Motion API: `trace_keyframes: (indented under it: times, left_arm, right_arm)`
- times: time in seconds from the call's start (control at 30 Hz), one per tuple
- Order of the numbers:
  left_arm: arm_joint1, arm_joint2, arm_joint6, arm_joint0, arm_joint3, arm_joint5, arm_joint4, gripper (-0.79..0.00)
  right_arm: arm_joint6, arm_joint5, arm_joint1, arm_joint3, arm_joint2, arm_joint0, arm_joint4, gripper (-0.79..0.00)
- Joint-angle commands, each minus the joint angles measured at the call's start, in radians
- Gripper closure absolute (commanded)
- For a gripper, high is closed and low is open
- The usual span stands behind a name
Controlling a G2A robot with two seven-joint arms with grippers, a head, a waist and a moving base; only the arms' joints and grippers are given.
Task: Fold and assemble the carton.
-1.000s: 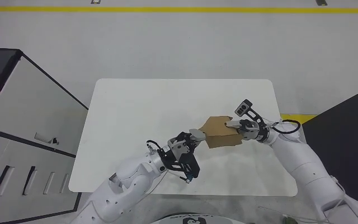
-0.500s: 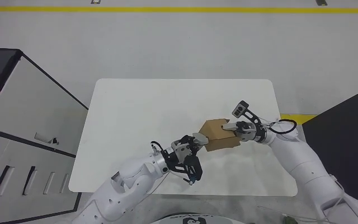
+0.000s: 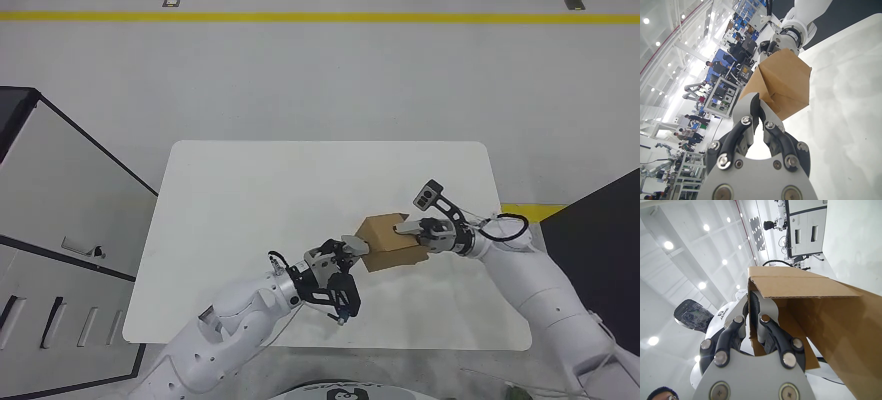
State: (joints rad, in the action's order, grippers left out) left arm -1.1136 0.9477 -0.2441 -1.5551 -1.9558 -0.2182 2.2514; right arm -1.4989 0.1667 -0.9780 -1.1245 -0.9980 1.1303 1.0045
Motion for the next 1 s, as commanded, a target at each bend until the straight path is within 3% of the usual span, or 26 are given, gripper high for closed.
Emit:
trace_keyframes:
  times: [0.0,0.97]
  left_arm:
    - [0.000,-0.001,0.002,0.001,0.001,-0.006,0.003,0.000]
    - [0.000,-0.046,-0.022,0.028,0.018,-0.060,0.034,0.000]
  right_arm:
    - [0.012,0.009,0.003,-0.016,-0.011,0.011,-0.017,0.000]
    - [0.011,0.032,0.010,-0.101,-0.091,0.077,-0.126,0.000]
